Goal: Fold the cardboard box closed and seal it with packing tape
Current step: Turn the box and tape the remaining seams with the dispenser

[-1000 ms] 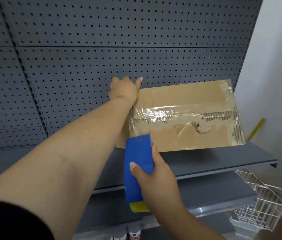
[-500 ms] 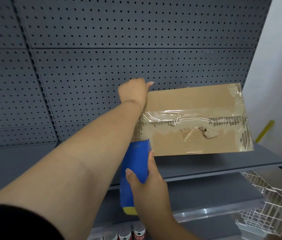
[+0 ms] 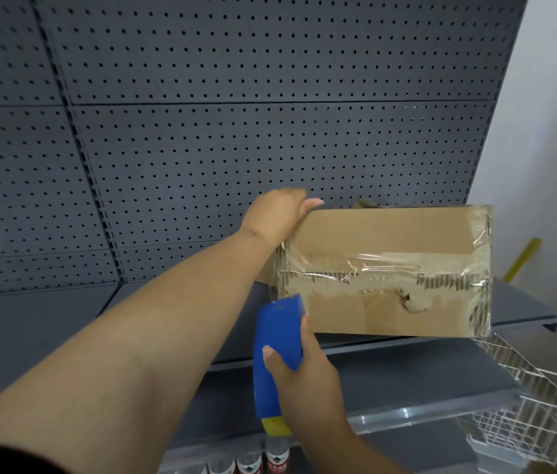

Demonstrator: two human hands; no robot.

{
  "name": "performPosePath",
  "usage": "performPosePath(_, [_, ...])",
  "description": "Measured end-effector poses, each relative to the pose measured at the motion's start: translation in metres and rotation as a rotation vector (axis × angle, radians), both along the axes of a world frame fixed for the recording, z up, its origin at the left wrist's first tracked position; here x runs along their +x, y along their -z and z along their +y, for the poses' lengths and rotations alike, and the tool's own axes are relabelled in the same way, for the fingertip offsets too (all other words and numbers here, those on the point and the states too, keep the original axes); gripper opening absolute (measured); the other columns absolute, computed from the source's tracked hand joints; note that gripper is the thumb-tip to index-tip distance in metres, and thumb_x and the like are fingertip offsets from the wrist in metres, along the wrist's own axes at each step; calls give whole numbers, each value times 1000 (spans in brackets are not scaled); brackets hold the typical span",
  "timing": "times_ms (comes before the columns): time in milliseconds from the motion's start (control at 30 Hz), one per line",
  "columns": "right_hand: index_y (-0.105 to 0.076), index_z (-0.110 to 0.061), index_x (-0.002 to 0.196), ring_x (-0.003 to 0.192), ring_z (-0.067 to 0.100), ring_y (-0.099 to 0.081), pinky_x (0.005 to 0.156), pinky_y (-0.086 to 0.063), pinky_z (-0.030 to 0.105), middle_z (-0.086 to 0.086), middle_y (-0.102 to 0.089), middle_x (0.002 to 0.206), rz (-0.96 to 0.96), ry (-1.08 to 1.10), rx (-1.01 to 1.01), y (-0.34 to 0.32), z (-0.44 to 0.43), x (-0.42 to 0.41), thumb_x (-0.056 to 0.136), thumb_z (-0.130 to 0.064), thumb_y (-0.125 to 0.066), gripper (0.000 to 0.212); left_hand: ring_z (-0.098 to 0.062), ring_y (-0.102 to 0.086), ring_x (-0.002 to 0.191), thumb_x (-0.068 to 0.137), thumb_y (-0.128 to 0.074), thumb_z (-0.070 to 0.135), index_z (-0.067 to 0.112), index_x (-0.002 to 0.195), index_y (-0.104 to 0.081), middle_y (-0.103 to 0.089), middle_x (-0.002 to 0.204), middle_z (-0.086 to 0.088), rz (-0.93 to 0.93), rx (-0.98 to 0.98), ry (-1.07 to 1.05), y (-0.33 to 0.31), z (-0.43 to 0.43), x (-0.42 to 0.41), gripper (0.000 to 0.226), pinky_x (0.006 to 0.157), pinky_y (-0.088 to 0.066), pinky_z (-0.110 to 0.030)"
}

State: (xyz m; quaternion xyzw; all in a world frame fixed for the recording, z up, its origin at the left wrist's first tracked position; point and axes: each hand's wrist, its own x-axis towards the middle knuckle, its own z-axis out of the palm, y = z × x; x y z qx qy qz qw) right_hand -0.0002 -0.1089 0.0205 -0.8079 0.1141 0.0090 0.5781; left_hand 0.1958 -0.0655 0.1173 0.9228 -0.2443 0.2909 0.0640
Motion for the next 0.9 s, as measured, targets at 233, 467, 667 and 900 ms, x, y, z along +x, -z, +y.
performPosePath(233, [-3,-32,150,68,8,-42,75,-39,20,0,-58,110,13,-5,14,-11,-9,-3,93,-39,-51,75,-29,-51,74,99,-26,48,8,78,-44,-50,74,-7,79,-89,-50,-11,-10,11,48,61,-35,-32])
performPosePath(467, [-4,-36,149,77,9,-54,82,-50,28,-5,-55,92,-51,-33,-115,-22,-28,2,91,-43,-51,75,-27,-48,72,100,-22,44,5,80,-48,-41,61,-4,133,-79,-165,-28,-21,32,51,64,-37,-32])
performPosePath(667, [-4,-37,149,69,4,-50,75,-49,24,-7,-53,95,-87,-70,-135,-36,-47,10,90,-45,-52,76,-26,-47,75,101,-24,43,3,68,-44,-47,66,-8,217,-108,-236,-40,-32,56,55,66,-37,-33])
performPosePath(900, [-9,-40,149,80,6,-54,82,-50,24,-8,-52,100,-131,-120,-103,-48,-62,30,90,-42,-54,74,-29,-50,80,98,-27,48,6,70,-47,-49,71,-9,335,-163,-280,-46,-43,82,55,72,-38,-33])
